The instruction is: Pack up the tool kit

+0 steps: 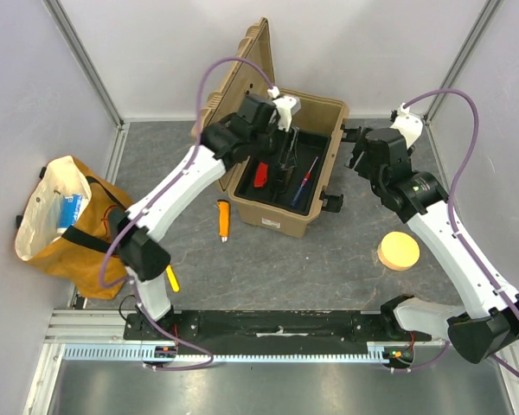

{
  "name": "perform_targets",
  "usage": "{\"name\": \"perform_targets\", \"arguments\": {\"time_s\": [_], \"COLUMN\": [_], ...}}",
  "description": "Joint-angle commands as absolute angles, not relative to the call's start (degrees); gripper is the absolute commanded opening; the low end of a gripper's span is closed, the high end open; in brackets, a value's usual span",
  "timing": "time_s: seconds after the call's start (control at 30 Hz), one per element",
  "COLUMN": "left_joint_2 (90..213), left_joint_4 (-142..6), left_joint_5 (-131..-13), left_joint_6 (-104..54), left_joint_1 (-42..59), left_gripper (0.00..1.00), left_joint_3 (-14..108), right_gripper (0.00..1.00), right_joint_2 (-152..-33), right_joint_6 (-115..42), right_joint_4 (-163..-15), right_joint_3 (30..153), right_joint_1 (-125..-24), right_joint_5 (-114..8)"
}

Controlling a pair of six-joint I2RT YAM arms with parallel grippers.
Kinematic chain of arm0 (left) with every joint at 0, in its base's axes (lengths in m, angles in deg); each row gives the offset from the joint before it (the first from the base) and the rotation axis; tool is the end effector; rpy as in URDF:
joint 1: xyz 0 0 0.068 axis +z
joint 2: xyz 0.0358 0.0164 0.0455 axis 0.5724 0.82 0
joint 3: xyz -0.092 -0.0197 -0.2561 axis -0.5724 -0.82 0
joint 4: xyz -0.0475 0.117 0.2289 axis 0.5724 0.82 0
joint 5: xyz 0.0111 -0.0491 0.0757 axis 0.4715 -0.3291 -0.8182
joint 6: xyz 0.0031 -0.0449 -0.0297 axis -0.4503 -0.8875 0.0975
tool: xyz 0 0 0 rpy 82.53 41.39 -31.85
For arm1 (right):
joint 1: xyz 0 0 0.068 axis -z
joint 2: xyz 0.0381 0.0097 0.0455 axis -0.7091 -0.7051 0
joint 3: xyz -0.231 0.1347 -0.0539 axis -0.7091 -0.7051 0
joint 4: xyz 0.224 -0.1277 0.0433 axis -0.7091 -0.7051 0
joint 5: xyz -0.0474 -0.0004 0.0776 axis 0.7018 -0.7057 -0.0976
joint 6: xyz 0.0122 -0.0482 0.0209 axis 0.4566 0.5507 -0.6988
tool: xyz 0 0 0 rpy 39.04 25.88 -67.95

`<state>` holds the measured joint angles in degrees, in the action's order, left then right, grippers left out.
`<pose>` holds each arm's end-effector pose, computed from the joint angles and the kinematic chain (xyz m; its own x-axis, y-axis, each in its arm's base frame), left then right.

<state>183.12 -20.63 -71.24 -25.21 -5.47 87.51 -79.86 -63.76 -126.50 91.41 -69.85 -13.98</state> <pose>0.3162 -0.2763 0.3788 -0.6249 0.2721 -0.7317 0.6188 0.7441 -0.2518 0.2314 0.0859 0.3975 -0.3541 0.3625 -0.8621 0.3009 0.9170 0.2619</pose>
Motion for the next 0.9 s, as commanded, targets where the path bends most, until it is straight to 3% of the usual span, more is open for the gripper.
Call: {"name": "perform_targets", "arguments": {"time_s": [0.0, 0.4, 0.7, 0.87], "left_joint_2": [171.1, 153.6, 144.6, 140.2], "left_joint_4": [-20.2, -19.9, -27.6, -30.5], "left_joint_5": [-72.6, -99.6, -117.8, -127.5], "left_joint_6": [-19.4, -20.6, -24.4, -26.9], "left_joint_1": [-5.7, -5.7, -5.5, -4.6], "left_gripper": [0.50, 0.53, 0.56, 0.62], "left_joint_3": [84.8, 81.5, 73.8, 70.0], "right_gripper": [0.75, 0.75, 0.75, 0.75], "right_joint_2": [-78.9, -80.4, -81.1, -81.6], "right_joint_6": [-63.6, -63.3, -62.9, -62.8], "right_joint_4": [-125.4, -124.6, -124.2, -124.1], "right_joint_3": [90.7, 90.3, 90.7, 90.7], "right_joint_1": [-69.5, -69.2, -69.0, -68.8], "right_joint_5": [-15.0, -17.6, -18.5, -18.9]}}
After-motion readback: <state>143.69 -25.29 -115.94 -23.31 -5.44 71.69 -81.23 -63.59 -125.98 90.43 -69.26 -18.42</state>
